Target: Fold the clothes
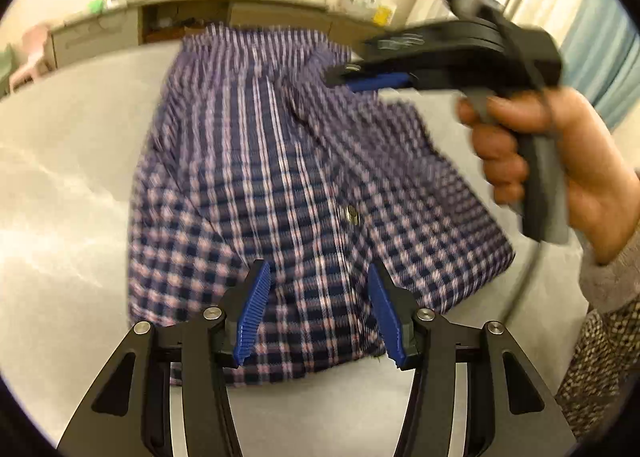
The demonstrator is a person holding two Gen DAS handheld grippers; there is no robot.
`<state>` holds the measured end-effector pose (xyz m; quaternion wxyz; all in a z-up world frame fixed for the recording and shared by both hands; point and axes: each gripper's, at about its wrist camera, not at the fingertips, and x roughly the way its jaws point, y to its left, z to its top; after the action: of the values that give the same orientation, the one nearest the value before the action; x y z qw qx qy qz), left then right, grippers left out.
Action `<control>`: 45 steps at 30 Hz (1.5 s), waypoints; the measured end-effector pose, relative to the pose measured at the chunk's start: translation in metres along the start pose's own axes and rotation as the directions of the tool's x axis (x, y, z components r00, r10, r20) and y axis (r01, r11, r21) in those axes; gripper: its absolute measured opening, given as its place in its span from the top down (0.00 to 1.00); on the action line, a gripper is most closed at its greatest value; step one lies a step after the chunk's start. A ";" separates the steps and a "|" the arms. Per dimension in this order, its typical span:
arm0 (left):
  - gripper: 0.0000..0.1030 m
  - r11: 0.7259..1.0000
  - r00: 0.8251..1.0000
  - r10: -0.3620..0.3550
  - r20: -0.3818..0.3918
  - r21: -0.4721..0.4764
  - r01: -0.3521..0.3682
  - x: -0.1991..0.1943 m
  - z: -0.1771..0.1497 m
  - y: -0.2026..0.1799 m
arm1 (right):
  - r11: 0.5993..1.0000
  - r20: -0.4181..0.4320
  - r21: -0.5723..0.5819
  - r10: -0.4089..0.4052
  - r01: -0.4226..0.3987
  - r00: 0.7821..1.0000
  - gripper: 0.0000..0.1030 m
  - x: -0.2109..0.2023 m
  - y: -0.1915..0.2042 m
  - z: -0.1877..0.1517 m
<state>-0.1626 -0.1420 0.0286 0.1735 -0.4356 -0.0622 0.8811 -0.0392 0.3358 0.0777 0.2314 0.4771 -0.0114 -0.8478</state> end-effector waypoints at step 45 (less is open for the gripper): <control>0.76 0.830 0.955 -0.283 0.084 -0.477 0.288 0.008 0.014 0.066 | 0.996 -0.063 -0.065 0.053 -0.057 0.997 0.74 -0.063 0.014 -0.086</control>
<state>-0.1950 -0.2001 0.0139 0.1880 -0.4464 -0.3458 0.8036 0.0636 0.3656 0.0851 0.2708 0.4945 0.0108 -0.8259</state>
